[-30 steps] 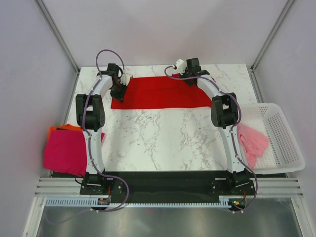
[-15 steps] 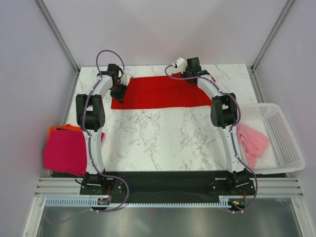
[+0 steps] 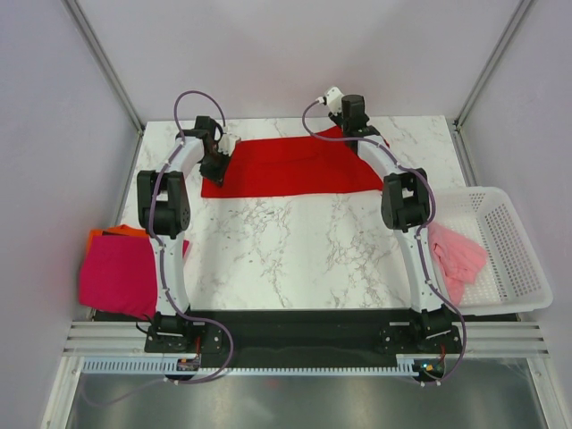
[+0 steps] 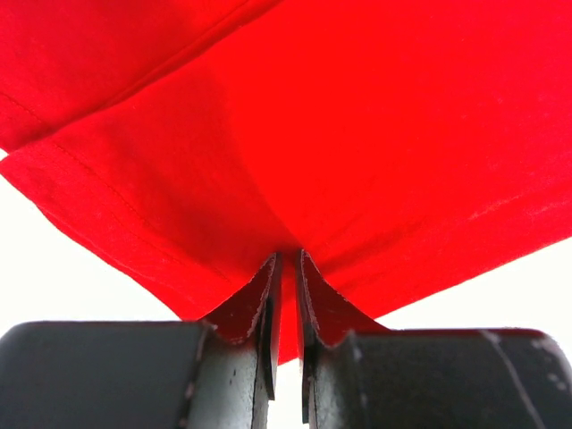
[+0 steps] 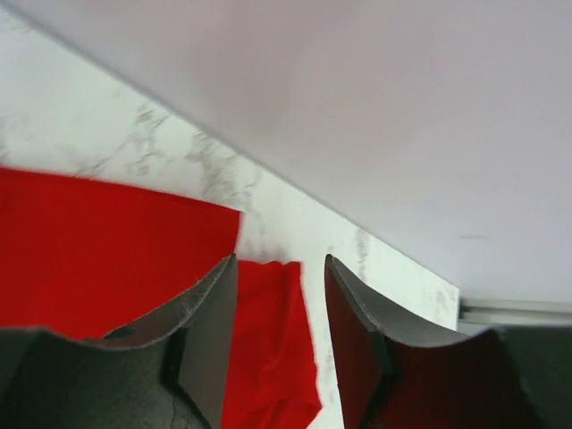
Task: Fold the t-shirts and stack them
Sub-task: Fold the tshirt
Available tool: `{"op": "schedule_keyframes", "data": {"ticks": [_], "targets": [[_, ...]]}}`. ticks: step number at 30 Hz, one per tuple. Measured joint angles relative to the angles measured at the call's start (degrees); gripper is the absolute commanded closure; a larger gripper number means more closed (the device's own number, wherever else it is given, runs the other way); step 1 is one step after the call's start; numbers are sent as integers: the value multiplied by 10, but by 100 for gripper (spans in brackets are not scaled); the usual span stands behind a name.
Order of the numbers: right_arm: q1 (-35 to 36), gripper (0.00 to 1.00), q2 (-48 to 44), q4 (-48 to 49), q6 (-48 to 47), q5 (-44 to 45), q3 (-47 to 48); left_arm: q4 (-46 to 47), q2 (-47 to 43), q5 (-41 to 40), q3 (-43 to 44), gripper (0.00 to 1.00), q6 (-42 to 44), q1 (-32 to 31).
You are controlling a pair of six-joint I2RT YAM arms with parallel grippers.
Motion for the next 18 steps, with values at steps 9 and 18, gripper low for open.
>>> {"op": "schedule_keyframes", "data": {"ticks": [9, 18], "targets": [[-5, 43, -9, 50, 31, 80, -9, 3, -36, 9, -52, 66, 59, 1], [-3, 43, -123, 10, 75, 47, -107, -3, -117, 24, -160, 61, 247, 4]]}}
